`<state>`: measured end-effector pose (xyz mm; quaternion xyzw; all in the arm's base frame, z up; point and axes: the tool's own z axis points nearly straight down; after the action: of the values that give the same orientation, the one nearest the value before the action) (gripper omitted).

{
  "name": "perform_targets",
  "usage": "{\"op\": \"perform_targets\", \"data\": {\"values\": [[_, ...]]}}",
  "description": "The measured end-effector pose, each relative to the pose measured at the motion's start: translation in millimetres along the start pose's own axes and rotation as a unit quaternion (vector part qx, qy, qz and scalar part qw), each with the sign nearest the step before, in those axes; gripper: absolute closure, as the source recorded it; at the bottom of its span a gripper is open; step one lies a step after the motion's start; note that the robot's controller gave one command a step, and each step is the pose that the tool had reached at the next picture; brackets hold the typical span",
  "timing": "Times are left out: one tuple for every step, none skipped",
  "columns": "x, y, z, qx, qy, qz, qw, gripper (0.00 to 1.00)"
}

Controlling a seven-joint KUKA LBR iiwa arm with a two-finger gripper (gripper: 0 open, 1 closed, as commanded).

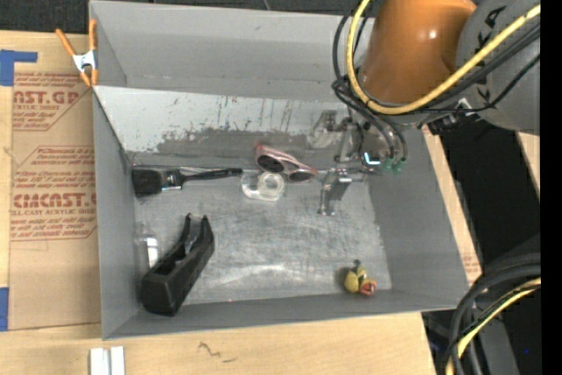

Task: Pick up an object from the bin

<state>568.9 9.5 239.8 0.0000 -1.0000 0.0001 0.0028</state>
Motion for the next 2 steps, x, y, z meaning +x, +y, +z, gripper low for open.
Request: {"op": "perform_targets", "data": {"values": [[-1.5,0.0,-4.4,0.0,-0.0041,0.0,1.0,0.0],[-11.8,9.8,61.3,0.0,-0.006,-0.044,0.999,0.0]]}}
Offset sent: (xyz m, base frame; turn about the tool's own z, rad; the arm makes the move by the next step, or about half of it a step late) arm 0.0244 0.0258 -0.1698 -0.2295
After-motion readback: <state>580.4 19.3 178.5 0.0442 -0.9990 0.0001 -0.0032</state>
